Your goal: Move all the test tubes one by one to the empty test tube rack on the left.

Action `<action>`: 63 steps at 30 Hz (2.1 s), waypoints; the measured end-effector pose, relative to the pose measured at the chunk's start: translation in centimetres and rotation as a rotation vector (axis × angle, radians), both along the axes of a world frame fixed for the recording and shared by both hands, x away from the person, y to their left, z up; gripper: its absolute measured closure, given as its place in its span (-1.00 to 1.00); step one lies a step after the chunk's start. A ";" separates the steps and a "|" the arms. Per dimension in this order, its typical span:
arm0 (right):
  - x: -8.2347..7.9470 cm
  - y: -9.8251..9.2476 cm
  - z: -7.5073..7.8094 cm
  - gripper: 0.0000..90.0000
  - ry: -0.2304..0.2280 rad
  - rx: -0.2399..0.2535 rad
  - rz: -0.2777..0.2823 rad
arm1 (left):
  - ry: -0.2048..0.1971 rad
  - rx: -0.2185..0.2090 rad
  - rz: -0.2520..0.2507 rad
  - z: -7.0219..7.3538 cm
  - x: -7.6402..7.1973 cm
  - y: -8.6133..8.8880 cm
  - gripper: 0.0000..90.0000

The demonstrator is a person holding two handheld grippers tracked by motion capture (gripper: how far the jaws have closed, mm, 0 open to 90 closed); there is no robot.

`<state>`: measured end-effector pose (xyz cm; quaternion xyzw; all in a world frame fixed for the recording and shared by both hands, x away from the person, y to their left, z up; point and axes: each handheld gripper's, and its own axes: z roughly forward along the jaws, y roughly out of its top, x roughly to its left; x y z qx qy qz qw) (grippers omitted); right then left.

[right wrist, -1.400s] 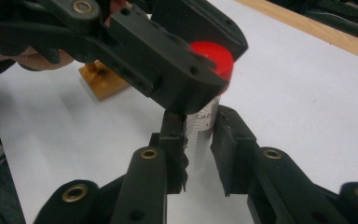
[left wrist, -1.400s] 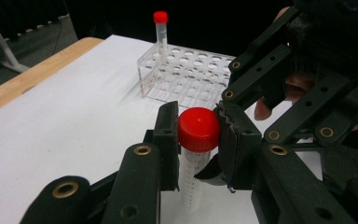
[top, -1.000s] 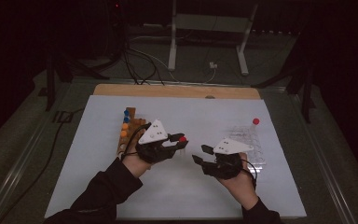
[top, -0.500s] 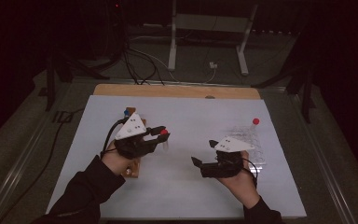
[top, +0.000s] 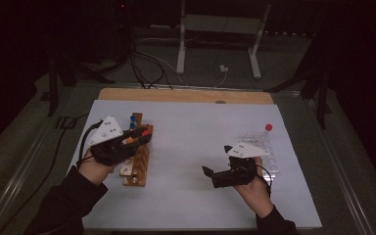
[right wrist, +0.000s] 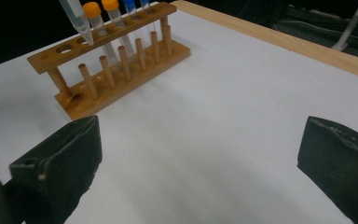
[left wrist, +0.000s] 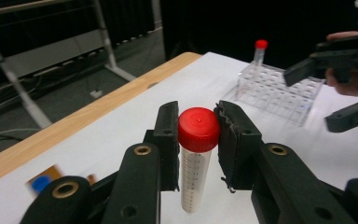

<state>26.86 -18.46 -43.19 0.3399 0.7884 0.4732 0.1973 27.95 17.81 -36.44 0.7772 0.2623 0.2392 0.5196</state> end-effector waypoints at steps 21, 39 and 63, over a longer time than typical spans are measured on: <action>-0.2 0.2 -0.1 -1.00 -0.007 -0.015 0.021 | 0.048 -0.018 0.170 -4.6 1.1 4.6 0.60; -0.1 0.0 0.0 -1.00 -0.006 -0.003 0.021 | 0.130 0.022 0.186 -8.7 1.6 4.2 0.59; 1.4 -6.0 2.8 -1.00 -0.094 0.060 -0.111 | 0.106 0.008 0.161 -8.2 -0.2 4.0 -0.78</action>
